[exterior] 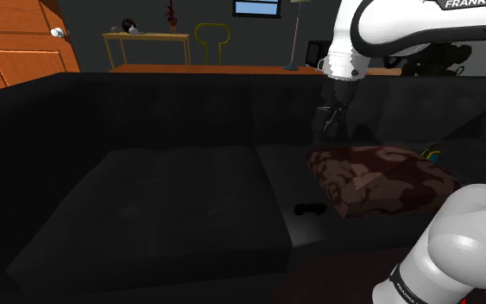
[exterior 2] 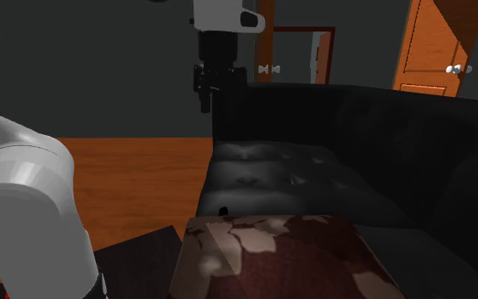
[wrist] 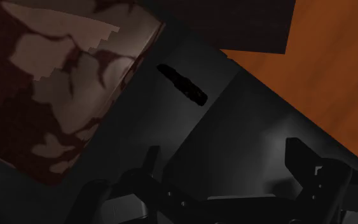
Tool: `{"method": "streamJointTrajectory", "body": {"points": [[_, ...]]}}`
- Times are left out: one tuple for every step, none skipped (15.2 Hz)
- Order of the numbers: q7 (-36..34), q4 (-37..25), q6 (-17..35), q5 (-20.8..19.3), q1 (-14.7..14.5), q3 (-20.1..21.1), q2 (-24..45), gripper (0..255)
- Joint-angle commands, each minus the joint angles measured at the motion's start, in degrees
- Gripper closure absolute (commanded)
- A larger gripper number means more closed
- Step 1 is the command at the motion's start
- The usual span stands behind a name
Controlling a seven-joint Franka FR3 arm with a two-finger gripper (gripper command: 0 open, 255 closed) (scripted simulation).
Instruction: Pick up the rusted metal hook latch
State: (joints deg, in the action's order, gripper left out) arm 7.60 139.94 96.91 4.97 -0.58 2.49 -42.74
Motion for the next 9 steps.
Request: {"method": "streamJointTrajectory", "body": {"points": [[0.0,0.0,0.0,0.0,0.0,0.0,0.0,0],[1.82,2.02,1.65,-0.18,-0.43,-0.47,-0.2,0],[3.64,3.98,3.32,-0.37,-0.86,-0.95,-0.32,0],[5.47,5.89,5.02,-0.58,-1.28,-1.44,-0.35,0],[7.28,7.74,6.76,-0.81,-1.7,-1.96,-0.3,0],[9.12,9.53,8.53,-1.04,-2.09,-2.47,-0.14,0],[10.95,11.27,10.34,-1.29,-2.48,-3.0,0.11,0],[12.8,12.94,12.2,-1.55,-2.85,-3.55,0.47,0],[14.65,14.54,14.1,-1.82,-3.22,-4.11,0.95,0]]}}
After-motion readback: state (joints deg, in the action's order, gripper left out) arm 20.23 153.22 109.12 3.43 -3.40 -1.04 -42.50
